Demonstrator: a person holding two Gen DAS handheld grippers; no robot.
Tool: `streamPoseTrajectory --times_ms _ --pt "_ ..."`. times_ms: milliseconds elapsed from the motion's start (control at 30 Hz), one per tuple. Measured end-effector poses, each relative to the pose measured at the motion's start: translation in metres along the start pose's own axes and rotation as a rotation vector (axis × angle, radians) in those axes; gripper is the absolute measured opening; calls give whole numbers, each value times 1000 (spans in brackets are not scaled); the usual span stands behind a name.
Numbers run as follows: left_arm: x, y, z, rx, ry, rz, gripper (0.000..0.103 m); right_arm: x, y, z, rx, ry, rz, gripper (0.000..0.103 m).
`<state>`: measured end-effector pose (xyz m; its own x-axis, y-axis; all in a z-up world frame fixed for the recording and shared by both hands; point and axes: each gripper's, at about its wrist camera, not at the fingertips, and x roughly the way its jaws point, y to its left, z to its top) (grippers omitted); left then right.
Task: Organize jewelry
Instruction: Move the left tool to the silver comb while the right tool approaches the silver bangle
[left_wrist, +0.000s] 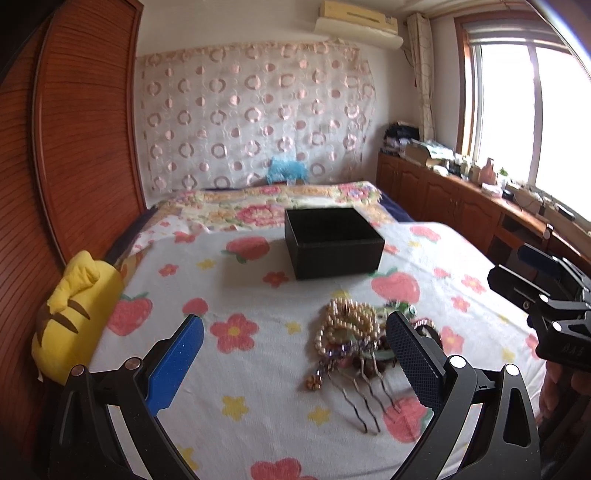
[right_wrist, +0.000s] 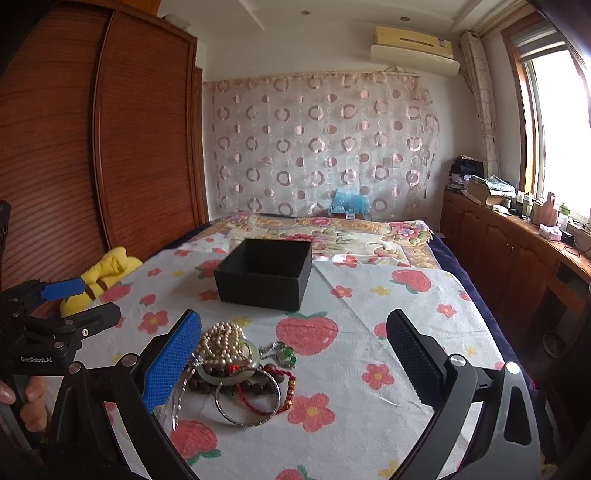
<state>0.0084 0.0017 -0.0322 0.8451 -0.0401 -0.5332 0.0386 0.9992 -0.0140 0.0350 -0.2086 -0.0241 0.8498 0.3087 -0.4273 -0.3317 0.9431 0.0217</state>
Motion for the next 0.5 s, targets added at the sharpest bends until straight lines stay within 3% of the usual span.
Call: streamPoseTrajectory --times_ms 500 --pt "42 -12 -25 55 165 -138 95 23 -12 -28 -14 132 55 101"
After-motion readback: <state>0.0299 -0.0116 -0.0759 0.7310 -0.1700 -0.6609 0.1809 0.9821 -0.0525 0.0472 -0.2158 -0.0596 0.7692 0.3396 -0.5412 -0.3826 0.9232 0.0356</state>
